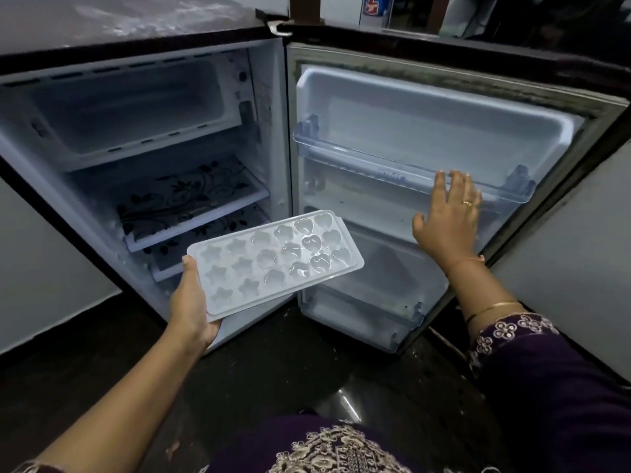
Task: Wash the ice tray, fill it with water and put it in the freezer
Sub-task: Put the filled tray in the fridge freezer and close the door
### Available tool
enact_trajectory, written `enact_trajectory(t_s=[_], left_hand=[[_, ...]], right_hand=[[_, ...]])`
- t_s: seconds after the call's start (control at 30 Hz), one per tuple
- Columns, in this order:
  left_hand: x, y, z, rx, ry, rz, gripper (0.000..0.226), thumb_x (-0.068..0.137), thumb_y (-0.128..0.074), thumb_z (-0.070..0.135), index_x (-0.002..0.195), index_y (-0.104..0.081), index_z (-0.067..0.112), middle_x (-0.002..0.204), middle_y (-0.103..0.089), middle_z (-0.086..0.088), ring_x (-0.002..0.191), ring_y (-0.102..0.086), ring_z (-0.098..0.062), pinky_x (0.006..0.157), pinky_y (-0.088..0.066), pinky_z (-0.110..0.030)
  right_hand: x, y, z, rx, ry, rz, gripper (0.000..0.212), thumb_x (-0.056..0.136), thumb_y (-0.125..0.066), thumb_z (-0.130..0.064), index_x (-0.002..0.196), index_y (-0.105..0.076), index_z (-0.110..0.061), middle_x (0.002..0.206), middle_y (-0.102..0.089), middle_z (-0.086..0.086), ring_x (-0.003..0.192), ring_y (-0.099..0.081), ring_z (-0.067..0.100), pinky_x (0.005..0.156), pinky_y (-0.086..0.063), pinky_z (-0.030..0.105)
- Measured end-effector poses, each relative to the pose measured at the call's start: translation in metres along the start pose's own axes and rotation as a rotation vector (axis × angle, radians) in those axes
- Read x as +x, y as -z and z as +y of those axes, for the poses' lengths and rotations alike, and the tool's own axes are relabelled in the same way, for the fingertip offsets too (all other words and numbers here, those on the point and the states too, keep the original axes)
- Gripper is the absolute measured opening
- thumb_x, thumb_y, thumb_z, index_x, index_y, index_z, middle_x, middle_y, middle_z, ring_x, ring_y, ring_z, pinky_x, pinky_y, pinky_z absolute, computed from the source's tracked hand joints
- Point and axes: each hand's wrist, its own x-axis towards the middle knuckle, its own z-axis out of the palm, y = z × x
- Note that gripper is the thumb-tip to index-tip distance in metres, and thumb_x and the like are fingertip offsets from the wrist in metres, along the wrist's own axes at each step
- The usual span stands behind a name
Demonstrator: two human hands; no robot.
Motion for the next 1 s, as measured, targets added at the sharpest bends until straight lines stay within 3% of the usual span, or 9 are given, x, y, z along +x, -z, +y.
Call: enact_trajectory(t_s=[0.13, 0.4, 0.5, 0.7, 0.87, 1.0], left_hand=[[-0.001, -0.005, -0.002, -0.006, -0.003, 0.017, 0.052, 0.096, -0.036, 0.054, 0.127, -0.056, 0.019, 0.115, -0.069, -0.002, 0.098, -0.068, -0.020, 0.065, -0.058, -0.033], [-0.004, -0.013, -0.002, -0.012, -0.040, 0.055, 0.044, 0.097, -0.035, 0.051, 0.119, -0.056, 0.020, 0.098, -0.070, 0.002, 0.087, -0.068, -0.015, 0.058, -0.057, -0.031], [-0.003, -0.015, -0.003, -0.016, -0.049, 0.063, 0.045, 0.098, -0.034, 0.051, 0.120, -0.056, 0.019, 0.097, -0.069, 0.002, 0.088, -0.067, -0.016, 0.065, -0.054, -0.033], [0.000, -0.020, -0.005, -0.031, -0.055, 0.054, 0.043, 0.098, -0.034, 0.050, 0.120, -0.056, 0.020, 0.097, -0.069, 0.003, 0.086, -0.067, -0.015, 0.063, -0.054, -0.033], [0.005, -0.019, -0.003, -0.042, -0.039, 0.053, 0.046, 0.097, -0.035, 0.052, 0.122, -0.056, 0.020, 0.103, -0.070, 0.001, 0.091, -0.068, -0.017, 0.064, -0.054, -0.034], [0.005, -0.016, 0.003, -0.049, -0.038, 0.061, 0.042, 0.097, -0.034, 0.051, 0.107, -0.061, 0.020, 0.098, -0.071, 0.000, 0.086, -0.069, -0.017, 0.054, -0.057, -0.030]], right_hand=[[0.023, -0.003, 0.020, 0.019, 0.008, -0.056, 0.079, 0.082, -0.056, -0.017, 0.149, -0.016, -0.005, 0.154, -0.016, 0.023, 0.145, -0.006, 0.038, 0.118, -0.005, 0.049], [0.056, -0.007, 0.035, 0.063, 0.003, -0.137, 0.085, 0.080, -0.060, -0.018, 0.148, -0.012, 0.000, 0.155, -0.007, 0.024, 0.145, 0.002, 0.039, 0.120, -0.005, 0.046], [0.060, -0.008, 0.034, 0.032, -0.014, -0.181, 0.090, 0.080, -0.062, -0.020, 0.148, -0.007, 0.000, 0.156, 0.001, 0.024, 0.144, 0.008, 0.039, 0.119, -0.001, 0.047], [0.061, -0.009, 0.023, 0.014, -0.096, -0.241, 0.100, 0.078, -0.062, -0.021, 0.148, 0.006, -0.001, 0.156, 0.015, 0.022, 0.143, 0.016, 0.038, 0.116, 0.002, 0.049], [0.061, -0.008, -0.004, 0.152, -0.231, -0.174, 0.093, 0.080, -0.060, -0.018, 0.148, 0.000, 0.003, 0.156, 0.008, 0.023, 0.145, 0.009, 0.036, 0.118, 0.001, 0.048], [0.047, -0.015, -0.038, 0.341, -0.189, -0.006, 0.076, 0.085, -0.049, -0.014, 0.148, -0.009, 0.002, 0.157, -0.004, 0.023, 0.146, -0.005, 0.035, 0.119, -0.008, 0.045]])
